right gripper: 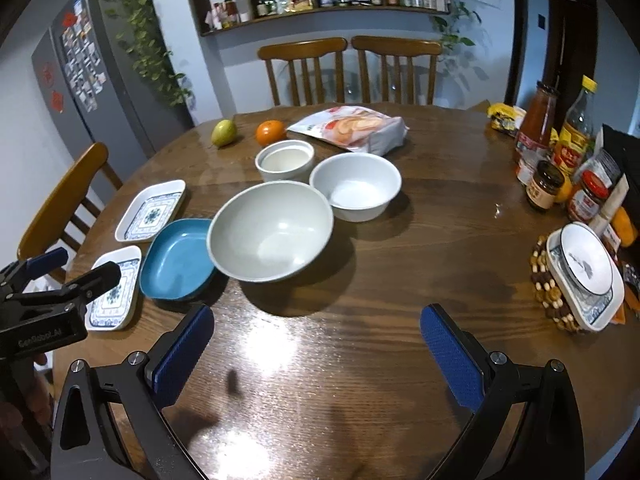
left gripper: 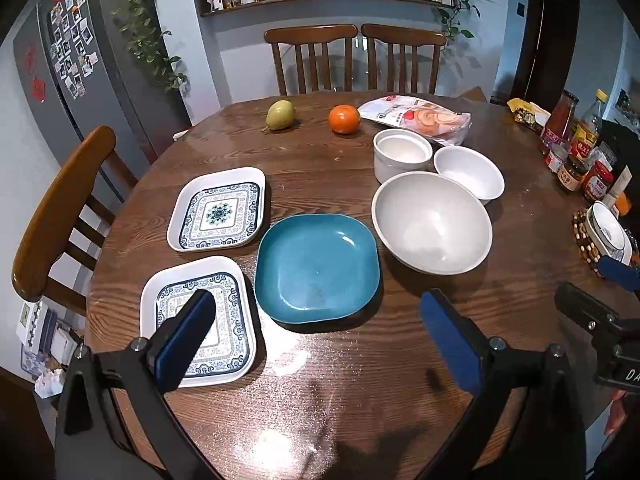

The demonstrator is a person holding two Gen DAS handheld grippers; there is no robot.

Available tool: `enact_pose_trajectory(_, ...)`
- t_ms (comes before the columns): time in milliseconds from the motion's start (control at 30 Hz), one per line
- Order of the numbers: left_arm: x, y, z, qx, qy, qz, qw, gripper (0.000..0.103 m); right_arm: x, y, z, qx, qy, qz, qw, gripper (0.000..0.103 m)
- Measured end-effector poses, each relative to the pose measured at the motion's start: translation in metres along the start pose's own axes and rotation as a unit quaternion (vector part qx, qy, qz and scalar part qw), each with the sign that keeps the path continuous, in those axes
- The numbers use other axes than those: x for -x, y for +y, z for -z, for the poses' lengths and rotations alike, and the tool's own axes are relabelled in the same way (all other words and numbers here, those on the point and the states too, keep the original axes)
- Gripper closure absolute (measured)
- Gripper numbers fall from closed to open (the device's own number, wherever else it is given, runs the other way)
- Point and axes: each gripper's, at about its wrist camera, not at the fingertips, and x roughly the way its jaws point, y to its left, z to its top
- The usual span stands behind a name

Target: Organize plates and bowls

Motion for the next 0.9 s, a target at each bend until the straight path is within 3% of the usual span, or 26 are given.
enact_pose_trajectory(900, 0.002, 0.039, 0.014, 0.075, -0.003, -0.049, 0.9959, 0.001, -0.020, 0.039, -0.007, 0.062, 0.008, -0.055, 0.997, 0.000)
